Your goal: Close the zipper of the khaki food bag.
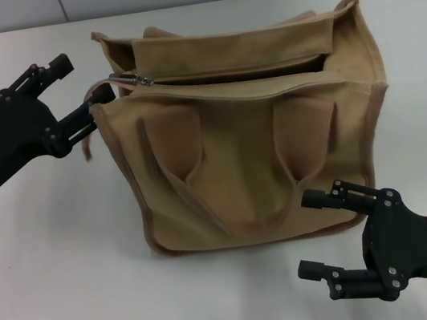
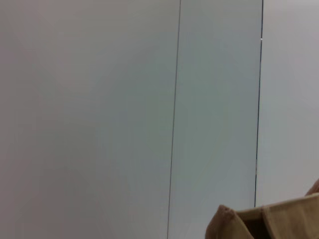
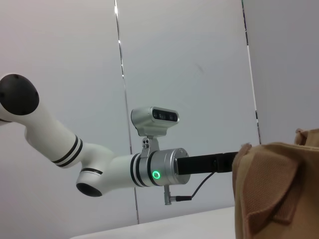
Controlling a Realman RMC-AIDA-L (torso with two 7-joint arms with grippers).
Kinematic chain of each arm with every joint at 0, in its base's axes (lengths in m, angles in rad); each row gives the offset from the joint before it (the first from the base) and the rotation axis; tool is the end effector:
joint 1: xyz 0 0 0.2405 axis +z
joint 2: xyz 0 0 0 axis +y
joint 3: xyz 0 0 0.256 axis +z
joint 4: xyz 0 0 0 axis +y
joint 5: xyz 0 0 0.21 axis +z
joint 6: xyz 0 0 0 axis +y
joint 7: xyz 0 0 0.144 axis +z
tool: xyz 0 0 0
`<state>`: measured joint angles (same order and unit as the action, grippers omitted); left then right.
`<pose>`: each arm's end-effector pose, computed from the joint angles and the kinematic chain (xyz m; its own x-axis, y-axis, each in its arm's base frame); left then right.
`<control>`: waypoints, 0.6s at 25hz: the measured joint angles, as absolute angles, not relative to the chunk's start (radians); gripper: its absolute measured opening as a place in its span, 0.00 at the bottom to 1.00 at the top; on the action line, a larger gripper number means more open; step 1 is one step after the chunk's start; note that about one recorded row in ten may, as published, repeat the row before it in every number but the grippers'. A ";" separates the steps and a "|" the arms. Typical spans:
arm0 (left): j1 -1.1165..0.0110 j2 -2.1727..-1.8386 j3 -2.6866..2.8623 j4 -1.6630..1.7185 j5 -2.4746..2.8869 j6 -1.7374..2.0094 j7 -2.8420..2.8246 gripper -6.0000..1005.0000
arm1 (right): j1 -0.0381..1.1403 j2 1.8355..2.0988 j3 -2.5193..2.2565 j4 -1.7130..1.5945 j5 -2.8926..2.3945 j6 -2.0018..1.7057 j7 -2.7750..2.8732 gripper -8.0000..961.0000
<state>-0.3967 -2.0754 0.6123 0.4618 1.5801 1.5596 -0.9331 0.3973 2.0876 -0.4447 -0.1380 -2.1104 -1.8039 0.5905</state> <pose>-0.2910 0.3077 0.0191 0.6626 0.0179 0.7488 0.4958 -0.7598 -0.4205 0.2765 0.2118 -0.0592 0.6590 -0.0568 -0.7500 -0.2410 -0.9605 -0.1390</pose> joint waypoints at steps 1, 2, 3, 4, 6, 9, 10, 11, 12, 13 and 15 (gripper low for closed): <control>-0.394 -2.075 0.612 0.463 1.580 1.558 -0.933 0.76 | 0.397 2.088 -0.444 -0.138 -2.110 -1.803 0.590 0.86; -0.390 -2.074 0.612 0.465 1.580 1.556 -0.933 0.76 | 0.397 2.088 -0.444 -0.138 -2.109 -1.802 0.590 0.86; -0.386 -2.073 0.612 0.468 1.581 1.552 -0.933 0.76 | 0.398 2.088 -0.444 -0.138 -2.109 -1.801 0.590 0.86; -0.385 -2.073 0.613 0.469 1.582 1.550 -0.933 0.76 | 0.399 2.088 -0.443 -0.138 -2.108 -1.798 0.590 0.86; -0.387 -2.073 0.618 0.471 1.592 1.537 -0.933 0.76 | 0.406 2.088 -0.443 -0.138 -2.107 -1.791 0.590 0.86; -0.396 -2.074 0.643 0.470 1.605 1.512 -0.934 0.76 | 0.410 2.088 -0.443 -0.138 -2.104 -1.790 0.590 0.86; -0.400 -2.075 0.652 0.469 1.605 1.505 -0.934 0.76 | 0.411 2.088 -0.443 -0.138 -2.101 -1.790 0.590 0.86; -0.402 -2.076 0.655 0.467 1.604 1.502 -0.934 0.76 | 0.412 2.088 -0.443 -0.138 -2.099 -1.790 0.590 0.86; -0.405 -2.076 0.656 0.466 1.601 1.500 -0.934 0.76 | 0.413 2.088 -0.443 -0.138 -2.096 -1.792 0.590 0.86; -0.406 -2.076 0.656 0.466 1.600 1.501 -0.934 0.76 | 0.414 2.088 -0.443 -0.138 -2.095 -1.794 0.587 0.86; -0.411 -2.076 0.657 0.468 1.597 1.509 -0.945 0.76 | 0.415 2.088 -0.443 -0.138 -2.094 -1.800 0.580 0.86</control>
